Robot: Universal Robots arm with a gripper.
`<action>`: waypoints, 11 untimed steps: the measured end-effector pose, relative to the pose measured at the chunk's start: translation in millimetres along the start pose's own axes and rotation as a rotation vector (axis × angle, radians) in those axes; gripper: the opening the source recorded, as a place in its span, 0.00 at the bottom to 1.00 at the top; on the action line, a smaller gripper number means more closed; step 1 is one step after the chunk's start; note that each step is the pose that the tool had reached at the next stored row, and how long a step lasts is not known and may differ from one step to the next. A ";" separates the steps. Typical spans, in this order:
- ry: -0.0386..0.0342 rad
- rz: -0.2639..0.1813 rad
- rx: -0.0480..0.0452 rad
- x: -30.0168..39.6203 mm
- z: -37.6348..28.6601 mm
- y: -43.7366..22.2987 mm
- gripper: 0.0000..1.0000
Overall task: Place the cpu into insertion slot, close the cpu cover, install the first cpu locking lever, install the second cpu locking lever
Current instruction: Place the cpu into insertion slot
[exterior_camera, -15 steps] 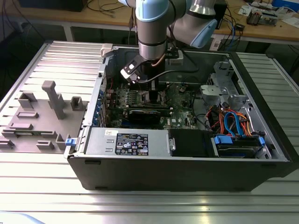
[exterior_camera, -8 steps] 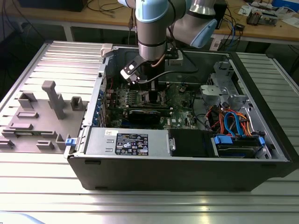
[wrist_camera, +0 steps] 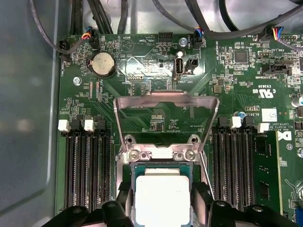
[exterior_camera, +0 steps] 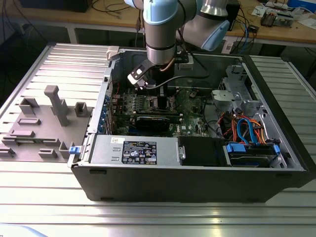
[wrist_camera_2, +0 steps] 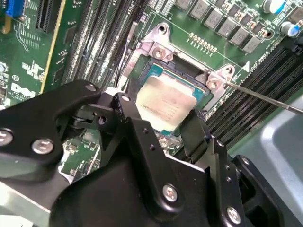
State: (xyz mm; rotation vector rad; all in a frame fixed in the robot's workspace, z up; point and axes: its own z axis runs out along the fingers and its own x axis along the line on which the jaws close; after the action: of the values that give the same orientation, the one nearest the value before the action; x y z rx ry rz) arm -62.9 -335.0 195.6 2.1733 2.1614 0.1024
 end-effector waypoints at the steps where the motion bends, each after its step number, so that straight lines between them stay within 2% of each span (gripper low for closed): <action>1: -0.0002 0.000 0.0006 0.0 -0.7 0.1 0.62; 7: -0.0002 0.001 0.0197 -0.1 -13.3 2.1 0.62; 11: -0.0003 0.001 0.0321 -0.1 -17.2 3.4 0.60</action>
State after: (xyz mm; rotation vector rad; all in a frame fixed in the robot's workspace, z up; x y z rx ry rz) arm -61.2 -334.9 213.1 2.1913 2.1766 0.0678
